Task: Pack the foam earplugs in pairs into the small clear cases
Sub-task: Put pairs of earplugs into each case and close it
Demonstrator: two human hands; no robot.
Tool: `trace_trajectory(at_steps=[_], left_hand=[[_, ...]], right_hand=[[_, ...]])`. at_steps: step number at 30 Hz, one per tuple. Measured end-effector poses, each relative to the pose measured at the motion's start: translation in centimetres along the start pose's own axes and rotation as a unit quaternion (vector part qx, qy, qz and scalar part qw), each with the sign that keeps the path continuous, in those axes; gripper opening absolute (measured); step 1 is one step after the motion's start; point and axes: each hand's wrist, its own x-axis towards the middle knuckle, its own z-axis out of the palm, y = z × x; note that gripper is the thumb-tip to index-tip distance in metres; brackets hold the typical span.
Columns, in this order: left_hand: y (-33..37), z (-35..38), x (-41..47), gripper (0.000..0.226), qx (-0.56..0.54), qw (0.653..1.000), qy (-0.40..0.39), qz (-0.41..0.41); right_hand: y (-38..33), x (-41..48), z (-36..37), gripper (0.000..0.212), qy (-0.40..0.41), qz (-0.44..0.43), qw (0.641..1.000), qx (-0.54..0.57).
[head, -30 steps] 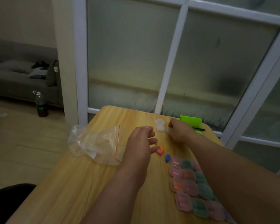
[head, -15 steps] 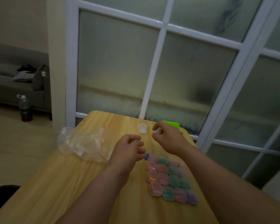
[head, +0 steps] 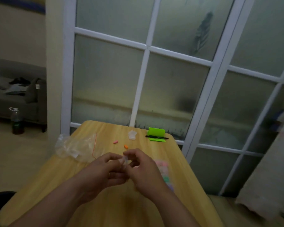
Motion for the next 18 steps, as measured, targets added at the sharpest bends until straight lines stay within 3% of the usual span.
trace_trajectory(at_steps=[4, 8, 10, 18], left_hand=[[1.1, -0.9, -1.0, 0.028, 0.046, 0.998, 0.022, 0.024], [2.2, -0.5, -1.3, 0.026, 0.138, 0.989, 0.014, 0.061], [1.7, -0.2, -1.4, 0.022, 0.17, 0.983, 0.008, 0.071], [-0.4, -0.7, -0.3, 0.022, 0.204, 0.976, -0.013, 0.077]], right_hand=[[-0.6, 0.1, 1.0, 0.031, 0.001, 0.005, 0.998, 0.062], [-0.1, 0.5, 1.4, 0.011, 0.026, 0.086, 0.985, 0.148], [0.1, 0.6, 1.2, 0.019, 0.013, 0.119, 0.974, 0.191], [0.9, 0.3, 0.3, 0.017, -0.038, 0.158, 0.965, 0.206]])
